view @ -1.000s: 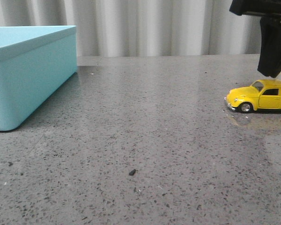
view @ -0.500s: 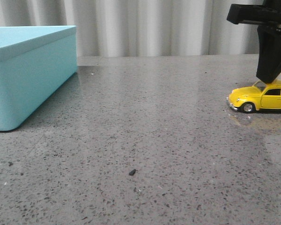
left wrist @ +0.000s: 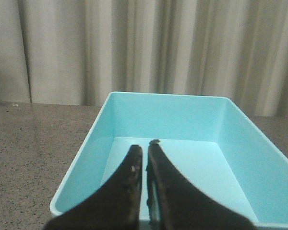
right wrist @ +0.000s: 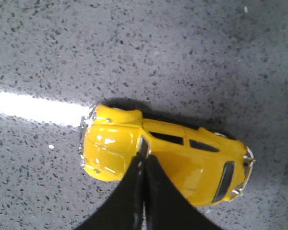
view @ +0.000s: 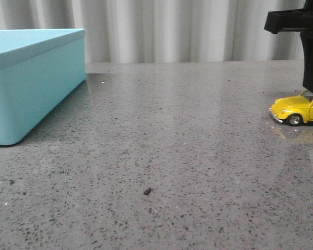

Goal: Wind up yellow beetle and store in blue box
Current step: 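Push the yellow car with the right gripper toward the blue box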

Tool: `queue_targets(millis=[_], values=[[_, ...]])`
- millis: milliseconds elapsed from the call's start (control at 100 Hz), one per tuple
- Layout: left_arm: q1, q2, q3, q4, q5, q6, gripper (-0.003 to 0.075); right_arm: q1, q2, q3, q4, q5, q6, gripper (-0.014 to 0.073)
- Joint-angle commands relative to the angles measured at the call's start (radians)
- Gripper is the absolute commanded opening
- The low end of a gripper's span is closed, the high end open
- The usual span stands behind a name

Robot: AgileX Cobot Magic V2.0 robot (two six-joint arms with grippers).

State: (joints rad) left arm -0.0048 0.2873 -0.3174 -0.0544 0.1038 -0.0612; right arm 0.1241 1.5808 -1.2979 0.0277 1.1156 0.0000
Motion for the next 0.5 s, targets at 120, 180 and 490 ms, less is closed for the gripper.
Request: queue_targets(millis=[120,180,490], values=[[-0.006,0.018,-0.037,-0.006,-0.081,-0.006,-0.0021,-0.027,-0.026,-0.021,-0.070,0.012,0.023,-0.0060],[-0.006,0.018,-0.037,-0.006,-0.081,-0.006,-0.0021,-0.033,-0.026,-0.021,-0.076,0.013,0.028,-0.0060],[-0.006,0.018,-0.037,-0.006,-0.081,-0.005,-0.0021,-0.063,-0.026,0.051,-0.149,-0.010,0.071,-0.0060]])
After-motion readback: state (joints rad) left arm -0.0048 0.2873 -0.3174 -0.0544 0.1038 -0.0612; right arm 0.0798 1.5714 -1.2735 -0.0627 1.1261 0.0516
